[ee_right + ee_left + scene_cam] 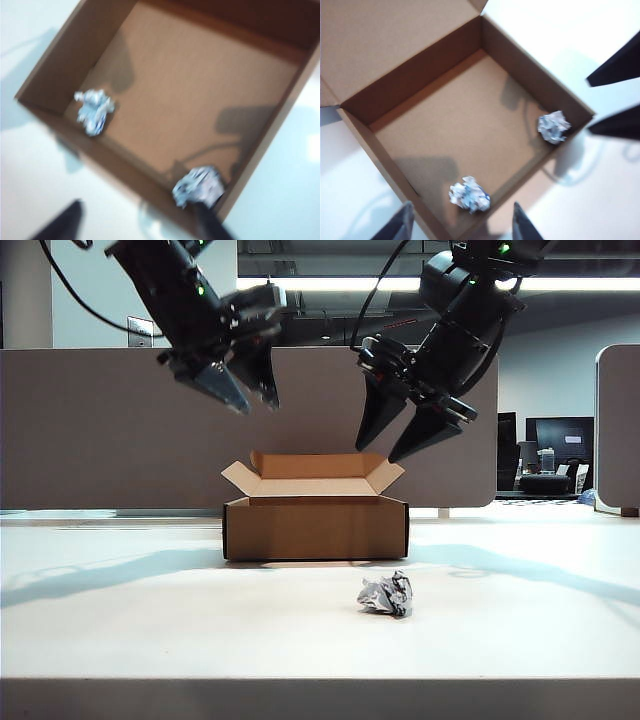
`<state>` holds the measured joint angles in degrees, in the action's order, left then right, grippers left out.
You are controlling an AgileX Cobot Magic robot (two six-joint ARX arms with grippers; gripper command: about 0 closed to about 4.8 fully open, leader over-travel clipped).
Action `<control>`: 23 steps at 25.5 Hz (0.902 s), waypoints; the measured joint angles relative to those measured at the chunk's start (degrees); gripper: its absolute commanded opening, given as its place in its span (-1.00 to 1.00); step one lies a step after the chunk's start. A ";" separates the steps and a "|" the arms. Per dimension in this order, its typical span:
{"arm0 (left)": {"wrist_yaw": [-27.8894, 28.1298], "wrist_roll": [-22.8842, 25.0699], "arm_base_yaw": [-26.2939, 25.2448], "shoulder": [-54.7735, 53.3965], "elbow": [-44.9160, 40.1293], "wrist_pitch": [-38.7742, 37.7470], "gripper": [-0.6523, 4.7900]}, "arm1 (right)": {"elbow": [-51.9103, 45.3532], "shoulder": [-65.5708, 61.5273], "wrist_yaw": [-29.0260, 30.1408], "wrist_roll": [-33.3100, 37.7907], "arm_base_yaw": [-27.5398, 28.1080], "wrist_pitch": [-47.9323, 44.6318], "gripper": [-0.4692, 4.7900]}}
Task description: Pick up all the paper balls on the table and put them in the paper box.
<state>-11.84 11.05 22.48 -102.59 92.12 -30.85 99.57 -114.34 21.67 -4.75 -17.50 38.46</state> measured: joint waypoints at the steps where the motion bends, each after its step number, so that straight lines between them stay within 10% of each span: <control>1: -0.09 0.11 0.17 1.70 0.00 -1.20 0.15 | 0.00 0.00 1.90 2.34 0.39 1.77 0.48; 12: 6.97 2.36 -0.09 11.96 -0.09 -10.99 0.13 | 0.00 0.11 5.22 9.68 2.60 11.96 0.46; 23: 8.44 4.55 -0.15 28.59 -16.11 -15.26 0.11 | -0.68 6.93 -15.28 3.41 -10.01 19.89 0.46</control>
<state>-3.40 15.59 22.33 -74.00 76.01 -46.11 98.89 -107.42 6.39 -1.34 -27.51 58.35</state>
